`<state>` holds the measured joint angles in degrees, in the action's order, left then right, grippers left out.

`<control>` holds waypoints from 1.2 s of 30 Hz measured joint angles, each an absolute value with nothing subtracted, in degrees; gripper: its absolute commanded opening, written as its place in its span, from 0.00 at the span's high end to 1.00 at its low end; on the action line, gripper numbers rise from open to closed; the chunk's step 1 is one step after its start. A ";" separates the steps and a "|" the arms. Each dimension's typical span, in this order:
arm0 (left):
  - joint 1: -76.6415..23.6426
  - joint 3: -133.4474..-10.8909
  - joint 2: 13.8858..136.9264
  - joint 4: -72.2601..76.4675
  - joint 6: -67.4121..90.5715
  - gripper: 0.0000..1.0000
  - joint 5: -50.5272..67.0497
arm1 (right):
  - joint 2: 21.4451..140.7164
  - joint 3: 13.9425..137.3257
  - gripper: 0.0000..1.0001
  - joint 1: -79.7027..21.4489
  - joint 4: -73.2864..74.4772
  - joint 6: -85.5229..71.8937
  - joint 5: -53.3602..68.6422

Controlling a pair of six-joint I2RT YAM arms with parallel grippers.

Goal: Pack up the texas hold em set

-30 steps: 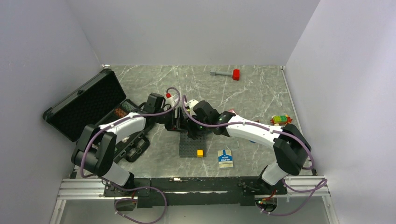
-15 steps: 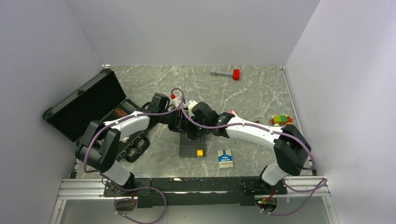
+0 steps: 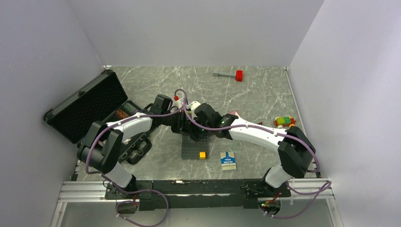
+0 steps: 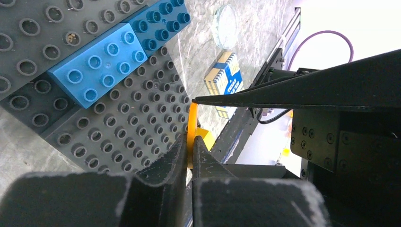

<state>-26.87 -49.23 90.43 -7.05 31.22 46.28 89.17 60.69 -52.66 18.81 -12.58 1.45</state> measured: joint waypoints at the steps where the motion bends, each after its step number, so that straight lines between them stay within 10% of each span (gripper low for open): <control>1: -26.87 -49.28 90.43 -7.03 31.14 1.00 46.57 | 89.14 60.69 0.65 -52.66 18.81 -12.56 1.48; 12: -27.09 -50.13 90.41 -7.75 30.70 1.00 46.17 | 87.53 59.99 0.10 -52.71 18.41 -12.36 -0.64; 22: -21.76 -51.03 82.50 -11.46 28.93 1.00 38.94 | 78.81 58.94 0.06 -52.58 17.78 -12.40 -2.85; 36: 15.11 -43.97 54.37 -26.00 23.16 1.00 28.08 | 72.31 49.08 0.06 -40.07 14.06 -18.37 -2.55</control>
